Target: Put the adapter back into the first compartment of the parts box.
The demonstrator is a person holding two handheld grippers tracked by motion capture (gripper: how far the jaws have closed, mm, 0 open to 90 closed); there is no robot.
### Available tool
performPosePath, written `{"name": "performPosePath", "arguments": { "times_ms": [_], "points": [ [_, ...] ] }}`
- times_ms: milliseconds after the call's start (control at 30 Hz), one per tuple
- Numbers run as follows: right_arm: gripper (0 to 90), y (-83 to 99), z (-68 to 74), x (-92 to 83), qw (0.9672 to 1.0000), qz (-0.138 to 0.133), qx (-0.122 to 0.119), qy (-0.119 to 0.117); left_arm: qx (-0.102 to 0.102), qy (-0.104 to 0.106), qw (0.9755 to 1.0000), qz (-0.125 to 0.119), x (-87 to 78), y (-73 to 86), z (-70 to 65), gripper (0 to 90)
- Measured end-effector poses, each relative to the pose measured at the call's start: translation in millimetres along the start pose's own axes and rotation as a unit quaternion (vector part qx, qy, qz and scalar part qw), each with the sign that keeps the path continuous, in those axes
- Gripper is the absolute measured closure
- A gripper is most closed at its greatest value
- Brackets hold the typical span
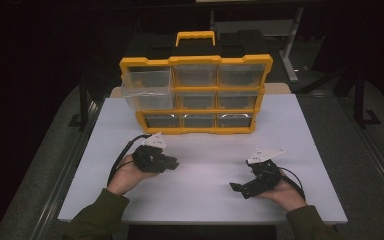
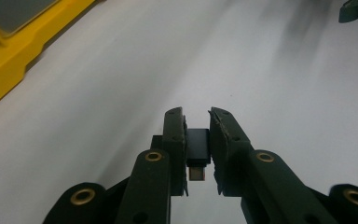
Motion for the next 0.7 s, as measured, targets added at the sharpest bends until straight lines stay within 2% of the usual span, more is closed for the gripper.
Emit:
{"name": "performPosePath", "arguments": {
  "times_ms": [333,533,700],
  "points": [
    [0.0,-0.3,0.3,0.3,1.0,0.001,0.0,0.001,-0.009,-0.01,0.9999,-0.008,-24.0,9.8,12.0,76.3],
    [0.0,-0.5,1.0,1.5,1.0,0.001,-0.003,-0.003,-0.024,-0.008,0.9995,-0.02,-38.0,13.9,17.7,76.2],
    [0.0,-0.8,0.9,1.2,1.0,0.001,-0.001,-0.003,-0.024,-0.013,0.9994,-0.023,-47.9,13.9,19.9,76.3]
  ]
}}
Point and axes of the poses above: each handheld gripper's, and its own axes: x roughly forward along the jaws, y roughly out of its underside, z roughly to its left, the point moved 2 cm from there along x, roughly forward along the jaws, and after that the axes turned 2 degrees about y, right-handed, at the moved point
